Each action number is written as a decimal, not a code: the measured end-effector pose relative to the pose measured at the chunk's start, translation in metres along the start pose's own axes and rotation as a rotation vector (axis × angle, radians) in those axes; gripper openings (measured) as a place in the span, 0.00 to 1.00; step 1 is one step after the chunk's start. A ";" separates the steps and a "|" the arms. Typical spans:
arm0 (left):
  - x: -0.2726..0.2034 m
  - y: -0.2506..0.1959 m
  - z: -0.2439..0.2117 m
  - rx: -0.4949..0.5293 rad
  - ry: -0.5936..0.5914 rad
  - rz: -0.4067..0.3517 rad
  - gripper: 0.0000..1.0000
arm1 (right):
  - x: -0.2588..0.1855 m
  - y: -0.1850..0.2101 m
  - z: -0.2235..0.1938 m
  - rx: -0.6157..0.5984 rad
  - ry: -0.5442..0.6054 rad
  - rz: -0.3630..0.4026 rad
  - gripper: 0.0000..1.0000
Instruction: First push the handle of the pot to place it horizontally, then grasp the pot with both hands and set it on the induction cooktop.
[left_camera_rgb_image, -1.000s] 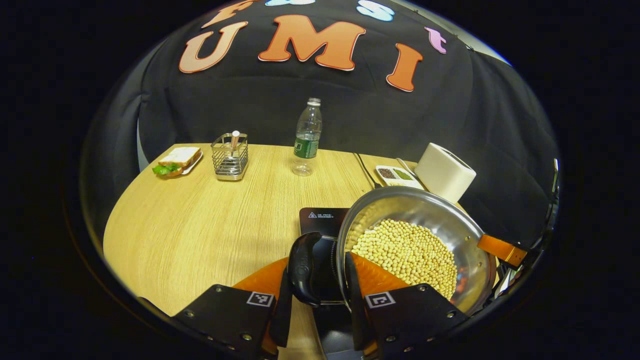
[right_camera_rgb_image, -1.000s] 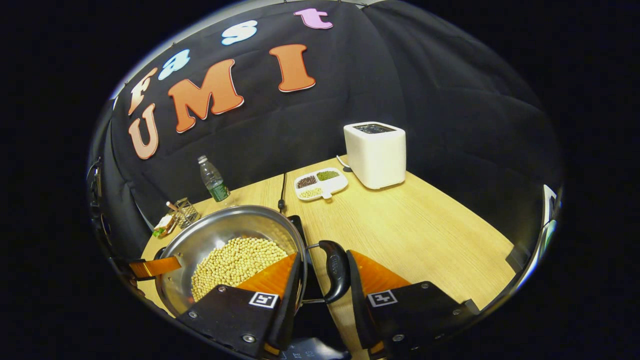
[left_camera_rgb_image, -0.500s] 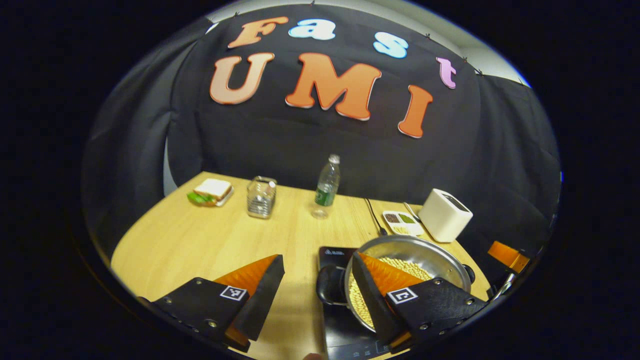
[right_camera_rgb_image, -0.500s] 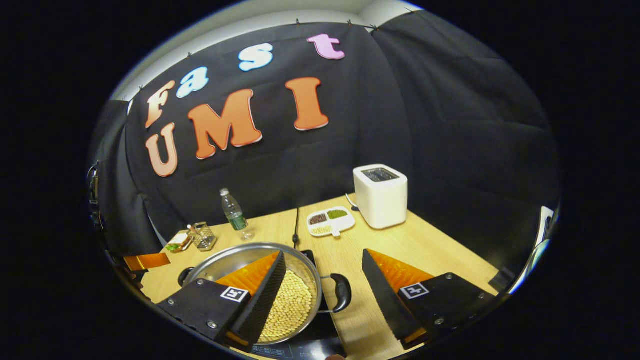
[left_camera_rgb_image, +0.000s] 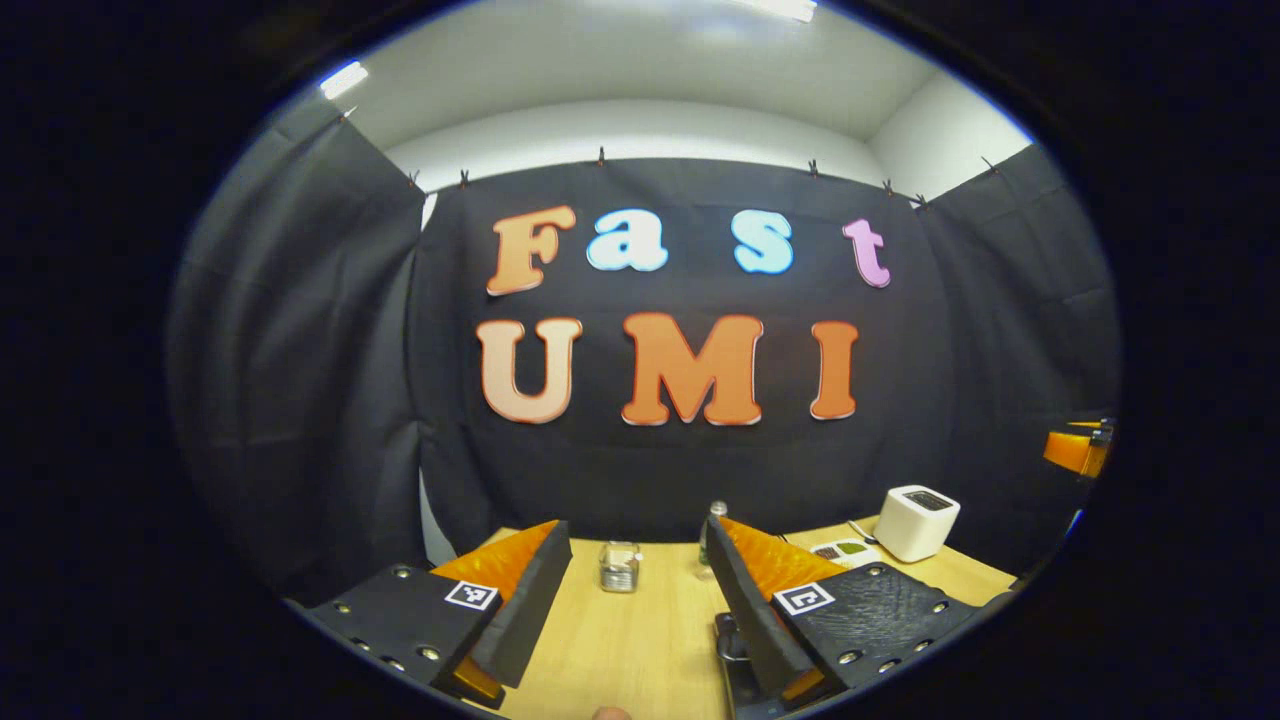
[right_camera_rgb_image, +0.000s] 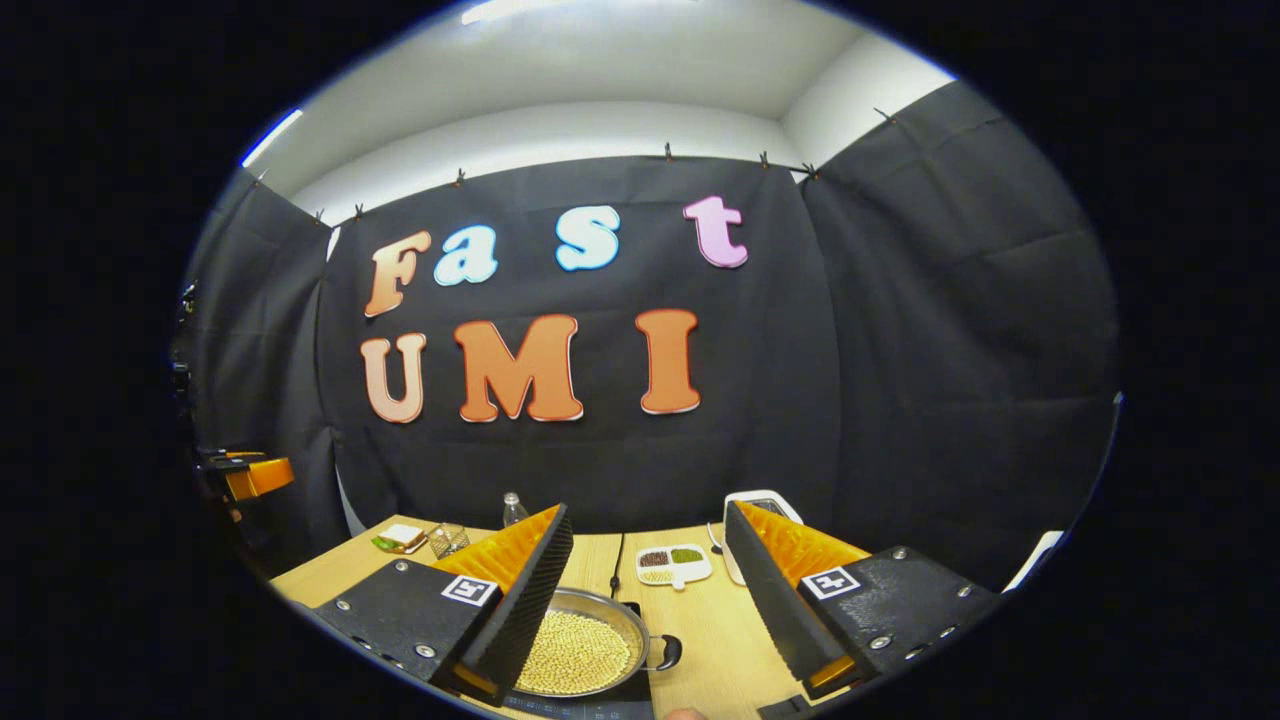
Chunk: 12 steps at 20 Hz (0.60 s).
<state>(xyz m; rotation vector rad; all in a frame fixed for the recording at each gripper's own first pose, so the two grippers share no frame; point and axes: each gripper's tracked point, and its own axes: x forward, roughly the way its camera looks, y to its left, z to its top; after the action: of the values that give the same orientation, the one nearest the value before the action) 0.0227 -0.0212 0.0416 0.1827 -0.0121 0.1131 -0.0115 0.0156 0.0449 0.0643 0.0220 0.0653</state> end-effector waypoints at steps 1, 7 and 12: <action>-0.006 0.003 0.014 -0.002 -0.030 -0.002 0.84 | -0.007 0.000 0.010 0.011 -0.011 0.008 0.95; -0.027 0.031 0.039 -0.039 -0.078 0.035 0.84 | -0.029 -0.013 0.033 0.039 -0.074 -0.010 1.00; -0.024 0.027 0.023 -0.061 -0.030 0.013 0.83 | -0.031 -0.016 0.028 0.039 -0.060 -0.011 0.95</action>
<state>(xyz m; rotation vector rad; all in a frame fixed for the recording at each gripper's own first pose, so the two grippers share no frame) -0.0041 -0.0016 0.0683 0.1235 -0.0467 0.1233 -0.0408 -0.0040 0.0721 0.1048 -0.0363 0.0518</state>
